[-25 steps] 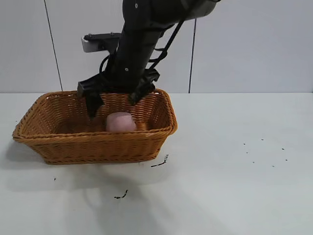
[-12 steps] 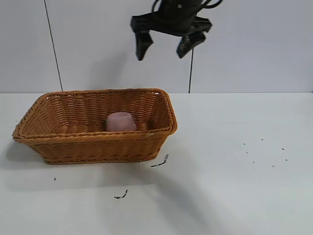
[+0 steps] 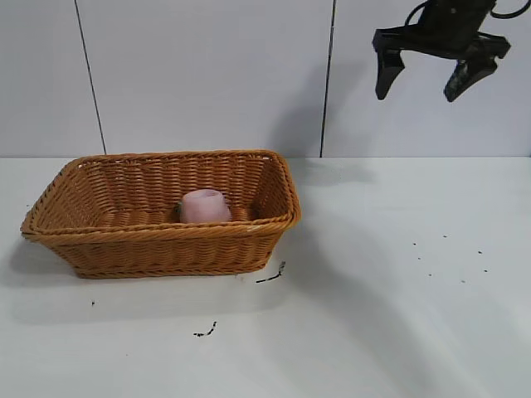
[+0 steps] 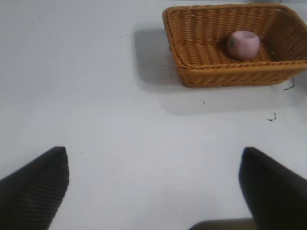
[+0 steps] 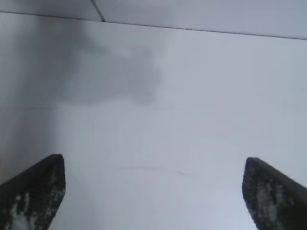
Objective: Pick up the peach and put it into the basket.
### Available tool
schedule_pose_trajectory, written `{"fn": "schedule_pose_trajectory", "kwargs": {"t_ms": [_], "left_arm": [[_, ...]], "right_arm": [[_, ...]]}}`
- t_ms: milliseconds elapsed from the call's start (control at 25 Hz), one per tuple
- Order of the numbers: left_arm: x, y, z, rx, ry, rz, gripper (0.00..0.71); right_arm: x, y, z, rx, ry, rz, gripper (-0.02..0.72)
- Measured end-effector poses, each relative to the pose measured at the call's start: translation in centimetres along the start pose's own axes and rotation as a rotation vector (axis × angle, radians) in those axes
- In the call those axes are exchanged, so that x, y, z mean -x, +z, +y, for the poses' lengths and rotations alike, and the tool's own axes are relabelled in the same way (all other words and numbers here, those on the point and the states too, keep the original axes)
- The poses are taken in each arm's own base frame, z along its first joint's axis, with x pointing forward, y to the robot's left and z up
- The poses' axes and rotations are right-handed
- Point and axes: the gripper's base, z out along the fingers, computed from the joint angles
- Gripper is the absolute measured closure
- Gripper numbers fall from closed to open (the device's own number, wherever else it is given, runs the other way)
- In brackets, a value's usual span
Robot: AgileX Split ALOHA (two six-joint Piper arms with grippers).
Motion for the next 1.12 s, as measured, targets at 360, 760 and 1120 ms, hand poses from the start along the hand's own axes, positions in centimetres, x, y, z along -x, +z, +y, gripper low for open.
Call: {"fn": "schedule_pose_trajectory", "kwargs": {"t_ms": [360, 760, 1120], "left_arm": [[0.0, 0.0, 0.0, 0.000, 0.000, 0.000, 0.017], [0.0, 0.0, 0.0, 0.000, 0.000, 0.000, 0.017], [0.0, 0.0, 0.0, 0.000, 0.000, 0.000, 0.017]], "right_arm": [[-0.8, -3.3, -1.0, -0.001, 0.006, 0.081, 0.008], [-5.5, -10.1, -0.2, 0.024, 0.016, 0.102, 0.008], [-18.9, -16.9, 0.6, 0.027, 0.021, 0.181, 0.008]]}}
